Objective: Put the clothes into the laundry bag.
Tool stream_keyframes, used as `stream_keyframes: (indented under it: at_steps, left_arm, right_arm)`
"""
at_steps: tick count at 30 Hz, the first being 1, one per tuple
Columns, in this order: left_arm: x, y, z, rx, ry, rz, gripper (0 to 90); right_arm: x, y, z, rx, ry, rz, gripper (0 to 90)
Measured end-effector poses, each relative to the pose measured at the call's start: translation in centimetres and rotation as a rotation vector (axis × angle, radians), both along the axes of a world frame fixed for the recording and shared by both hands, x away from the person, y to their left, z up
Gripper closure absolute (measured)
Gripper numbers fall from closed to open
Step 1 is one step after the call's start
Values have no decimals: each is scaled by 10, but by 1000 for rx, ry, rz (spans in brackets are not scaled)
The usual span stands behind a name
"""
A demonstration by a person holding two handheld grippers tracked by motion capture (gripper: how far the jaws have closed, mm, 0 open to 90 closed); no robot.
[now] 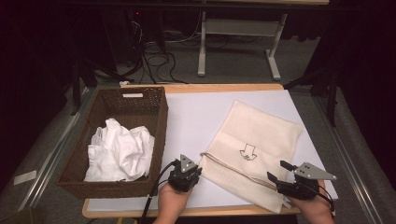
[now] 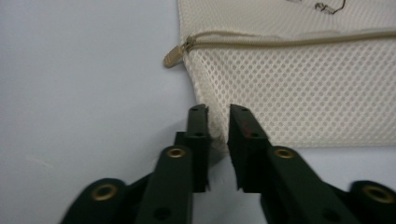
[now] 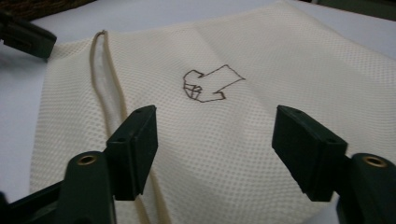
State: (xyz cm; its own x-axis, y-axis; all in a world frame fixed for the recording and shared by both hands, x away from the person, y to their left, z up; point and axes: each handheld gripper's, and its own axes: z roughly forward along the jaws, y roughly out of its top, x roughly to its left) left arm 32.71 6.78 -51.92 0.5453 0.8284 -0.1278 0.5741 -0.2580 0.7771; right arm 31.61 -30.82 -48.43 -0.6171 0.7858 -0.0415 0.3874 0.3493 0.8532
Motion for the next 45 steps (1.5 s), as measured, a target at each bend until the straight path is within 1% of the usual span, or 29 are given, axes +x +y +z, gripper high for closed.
stream_keyframes:
  at_steps: [1, 2, 3, 6, 7, 9, 10, 12, 13, 15, 16, 17, 18, 19, 21, 23, 24, 26, 27, 28, 29, 30, 32, 34, 36, 39, 42, 43, 45]
  left_arm:
    - [-3, -1, 2, -9, -21, -6, 703]
    - [-5, -2, 4, -4, -39, -11, 658]
    - [-9, -5, 6, -8, -66, -23, 638]
    - [-14, -8, 11, -28, -89, -50, 624]
    - [-16, -9, 12, -42, -93, -62, 617]
    - [-17, -13, 13, -53, -104, -82, 600]
    - [-17, -15, 14, -59, -105, -89, 595]
    - [-17, -21, 14, -73, -103, -108, 598]
    - [-17, -23, 14, -78, -100, -115, 597]
    - [-17, -30, 14, -86, -90, -137, 598]
    - [-17, -32, 13, -91, -86, -143, 601]
    - [-16, -37, 12, -102, -77, -155, 604]
    - [-16, -40, 12, -105, -75, -162, 612]
    - [-15, -45, 12, -97, -81, -173, 617]
    - [-14, -52, 12, -89, -82, -189, 643]
    - [-13, -59, 12, -93, -85, -203, 647]
    - [-12, -62, 11, -91, -83, -211, 653]
    - [-11, -66, 9, -83, -76, -210, 667]
    - [-10, -67, 8, -75, -69, -214, 668]
    - [-9, -68, 6, -56, -63, -211, 668]
    - [-9, -69, 5, -47, -62, -209, 672]
    - [-8, -70, 4, -39, -61, -205, 674]
    - [-7, -72, 2, -24, -42, -206, 676]
    - [-6, -73, 0, -8, -30, -204, 676]
    - [-4, -75, -3, 20, -11, -202, 676]
    - [-3, -75, -3, 18, 2, -195, 677]
    - [-3, -75, -3, 20, -2, -196, 674]
    - [-3, -75, -3, 18, -1, -196, 673]
    - [-3, -75, -3, 11, -4, -196, 660]
  right_arm:
    - [-1, 3, 0, -7, 1, 9, 386]
    - [-2, 7, -1, -17, 11, 30, 440]
    - [-2, 10, -2, -24, 19, 38, 469]
    - [-2, 20, -8, -74, 66, 91, 557]
    - [-1, 23, -10, -82, 79, 106, 560]
    - [0, 29, -14, -128, 94, 126, 593]
    - [1, 32, -16, -157, 96, 131, 609]
    - [2, 36, -18, -178, 103, 134, 634]
    - [4, 39, -19, -198, 104, 147, 654]
    - [5, 43, -21, -222, 106, 156, 686]
    - [6, 45, -21, -237, 103, 160, 743]
    - [6, 46, -21, -240, 98, 163, 805]
    - [7, 48, -20, -235, 101, 171, 863]
    - [7, 48, -19, -234, 103, 169, 877]
    - [7, 48, -17, -232, 103, 164, 887]
    - [6, 46, -14, -212, 80, 157, 887]
    - [4, 45, -11, -188, 73, 145, 887]
    - [2, 41, -7, -149, 48, 137, 886]
    - [1, 40, -5, -133, 37, 131, 885]
    - [1, 39, -4, -123, 24, 131, 884]
    - [0, 38, -2, -102, 24, 127, 883]
    - [0, 38, -2, -94, 25, 125, 883]
    - [0, 37, -1, -80, 19, 128, 881]
    - [-2, 37, 1, -69, 9, 129, 880]
    - [-4, 37, 3, -57, -3, 133, 880]
    - [-6, 37, 4, -47, -8, 129, 879]
    - [-5, 38, 3, -47, -12, 127, 875]
    - [-5, 38, 3, -44, -1, 120, 873]
    - [-4, 39, 2, -50, 4, 121, 857]
